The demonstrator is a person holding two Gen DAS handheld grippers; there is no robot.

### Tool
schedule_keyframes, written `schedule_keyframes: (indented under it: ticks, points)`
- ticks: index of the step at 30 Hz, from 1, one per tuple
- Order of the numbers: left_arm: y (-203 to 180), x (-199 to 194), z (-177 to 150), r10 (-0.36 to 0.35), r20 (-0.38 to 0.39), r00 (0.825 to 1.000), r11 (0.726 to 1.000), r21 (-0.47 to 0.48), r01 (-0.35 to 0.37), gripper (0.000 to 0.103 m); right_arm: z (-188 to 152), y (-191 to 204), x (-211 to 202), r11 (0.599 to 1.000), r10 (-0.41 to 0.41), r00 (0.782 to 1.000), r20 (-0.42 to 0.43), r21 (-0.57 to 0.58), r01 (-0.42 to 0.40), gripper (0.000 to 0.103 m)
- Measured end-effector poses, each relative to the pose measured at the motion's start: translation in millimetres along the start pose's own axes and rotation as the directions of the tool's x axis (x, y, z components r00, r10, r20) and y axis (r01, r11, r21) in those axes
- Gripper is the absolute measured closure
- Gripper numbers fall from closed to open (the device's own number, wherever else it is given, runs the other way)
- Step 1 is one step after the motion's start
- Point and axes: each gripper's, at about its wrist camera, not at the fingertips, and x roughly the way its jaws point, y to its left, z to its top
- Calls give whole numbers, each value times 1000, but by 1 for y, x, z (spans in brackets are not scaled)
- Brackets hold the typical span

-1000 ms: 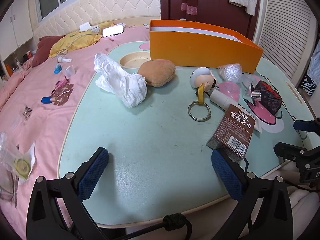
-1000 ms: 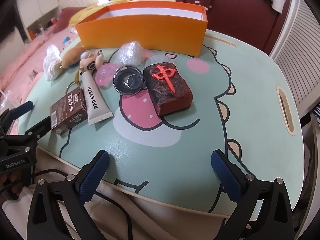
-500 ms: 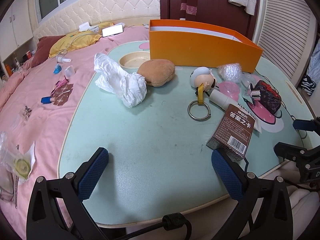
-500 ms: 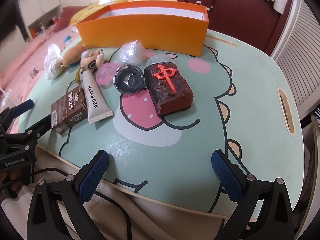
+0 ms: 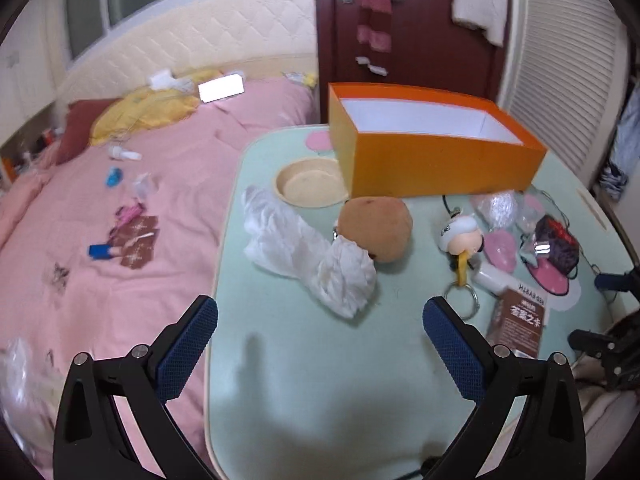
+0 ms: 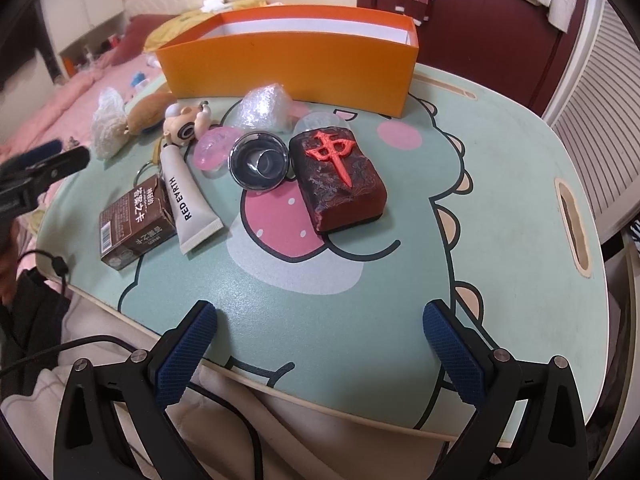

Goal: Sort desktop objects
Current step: 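Grasp the white plastic bag with the left tool while the right tool grasps the dark red block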

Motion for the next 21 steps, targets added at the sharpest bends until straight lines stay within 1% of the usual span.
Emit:
schedule_keyframes:
  ticks: [3,6,7,8,10,11,12,13,14,15,18,21]
  points:
    - [4,13,11,27,4,1000,998,48,-27,0,2,1,2,1000,2,1000,1,-4,-2,0]
    - [5,29,17,41,-15,999,994,105,-40,0,4,-2,2,1000,3,1000,1,-8,-3,0]
    - [4,34,19,41,-23,999,992,118,-38,3,5,-2,3,1000,4,1000,1,-9,-4,0]
    - [4,35,18,33,-29,999,992,123,-29,7,6,2,4,1000,1,1000,2,-4,-1,0]
    - [3,35,17,8,-40,999,992,126,-3,35,6,13,6,1000,-7,1000,2,12,7,0]
    - [3,34,16,-4,-46,999,992,127,10,41,5,12,5,1000,-6,1000,2,11,6,0]
    - [2,34,16,-16,-51,999,992,128,23,53,5,10,5,1000,-6,1000,1,11,6,0]
    - [2,34,15,-29,-57,998,991,129,36,63,5,9,5,1000,-7,1000,1,11,7,0]
    - [1,33,14,-41,-62,997,990,130,49,67,6,8,5,1000,-8,1000,1,11,8,0]
    - [1,33,13,-53,-68,996,990,130,62,76,6,8,5,1000,-9,1000,0,11,9,0]
    - [-3,21,8,-80,-58,995,990,111,87,76,4,7,3,1000,-9,1000,-1,11,9,0]
    - [-6,2,2,-143,-41,989,988,53,145,76,9,3,-2,1000,-4,1000,-2,0,4,0]
